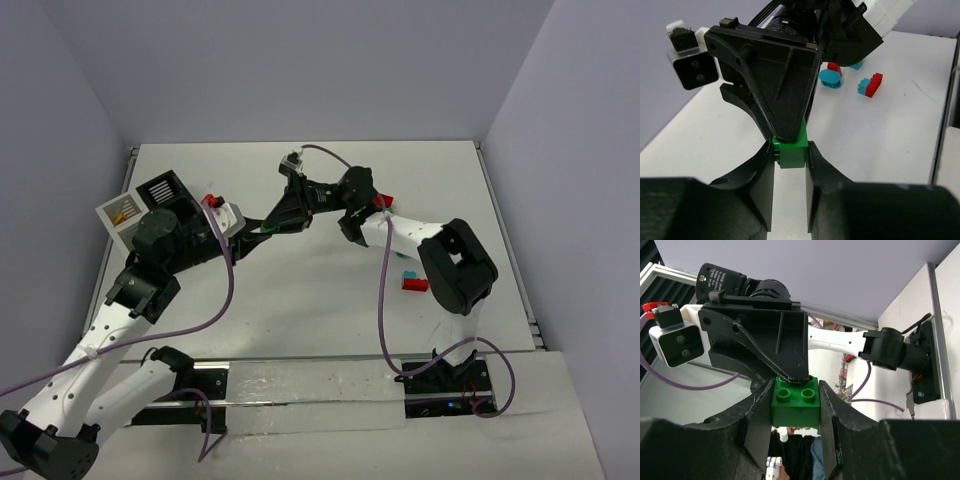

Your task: Sort the legos into containers by color

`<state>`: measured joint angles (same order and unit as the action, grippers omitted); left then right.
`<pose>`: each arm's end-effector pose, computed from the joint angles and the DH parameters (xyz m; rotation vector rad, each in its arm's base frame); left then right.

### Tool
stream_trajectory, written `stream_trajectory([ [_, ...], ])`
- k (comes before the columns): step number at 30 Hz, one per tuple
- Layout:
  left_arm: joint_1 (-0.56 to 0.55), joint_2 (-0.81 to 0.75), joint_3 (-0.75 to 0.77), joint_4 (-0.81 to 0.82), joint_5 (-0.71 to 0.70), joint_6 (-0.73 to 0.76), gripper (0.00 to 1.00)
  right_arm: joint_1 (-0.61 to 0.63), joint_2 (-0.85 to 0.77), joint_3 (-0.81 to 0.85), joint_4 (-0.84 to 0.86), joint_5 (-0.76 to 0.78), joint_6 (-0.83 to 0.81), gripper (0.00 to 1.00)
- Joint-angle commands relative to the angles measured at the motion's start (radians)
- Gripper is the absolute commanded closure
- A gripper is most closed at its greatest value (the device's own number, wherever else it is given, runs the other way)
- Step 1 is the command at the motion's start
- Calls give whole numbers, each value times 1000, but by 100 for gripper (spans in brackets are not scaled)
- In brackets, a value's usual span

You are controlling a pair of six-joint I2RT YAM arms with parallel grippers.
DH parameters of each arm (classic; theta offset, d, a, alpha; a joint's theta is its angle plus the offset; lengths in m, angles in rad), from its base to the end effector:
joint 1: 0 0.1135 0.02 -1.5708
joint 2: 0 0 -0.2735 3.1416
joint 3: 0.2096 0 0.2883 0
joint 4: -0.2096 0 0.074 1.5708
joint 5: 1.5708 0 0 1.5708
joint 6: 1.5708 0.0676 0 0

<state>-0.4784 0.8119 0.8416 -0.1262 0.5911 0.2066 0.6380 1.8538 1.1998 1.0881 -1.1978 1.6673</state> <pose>0.1970 -0.1446 0.3677 0.9758 1.3897 -0.6950 0.3209 0.3163 0.2937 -0.6097 1.9438 2.3774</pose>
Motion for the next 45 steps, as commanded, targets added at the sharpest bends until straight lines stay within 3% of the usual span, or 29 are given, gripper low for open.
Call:
stream_trajectory([
  [1,0,2,9,20,-31,-8,92,24,-10,60,75,-31,5,67],
  [2,0,-1,13,5,-37,-10,98,22,-8,62,72,-33,4,55],
  [3,-1,-6,17,-15,-50,-12,100,17,-9,63,64,-34,-2,39],
  [5,-1,-23,24,-48,-69,-15,100,2,-13,64,38,-32,-20,18],
  [6,0,-30,25,-75,-75,-20,100,-4,-16,64,32,-32,-31,16],
  [8,0,-59,38,-141,-127,-50,100,-64,-26,63,-85,-19,-112,1],
  [9,1,-66,43,-176,-149,-65,100,-87,-38,70,-223,-3,-265,0],
  [12,57,-71,81,-326,-201,-120,100,-170,-98,165,-990,130,-761,0],
  [13,87,-60,98,-380,-213,-129,100,-195,-110,217,-1162,205,-941,0],
  [14,119,-35,111,-449,-240,-142,100,-217,-125,256,-1224,295,-1070,0],
  [16,165,0,162,-523,-272,-147,100,-247,-153,265,-1320,365,-1159,0],
  [24,548,149,280,-733,-251,-117,100,-381,-250,292,-1634,602,-1511,0],
  [30,738,220,368,-808,-288,-93,100,-452,-353,220,-1740,649,-1694,0],
  [38,894,349,442,-844,-317,-12,100,-465,-394,176,-1786,673,-1784,0],
  [45,930,420,415,-772,-352,17,95,-465,-402,148,-1800,667,-1838,0],
])
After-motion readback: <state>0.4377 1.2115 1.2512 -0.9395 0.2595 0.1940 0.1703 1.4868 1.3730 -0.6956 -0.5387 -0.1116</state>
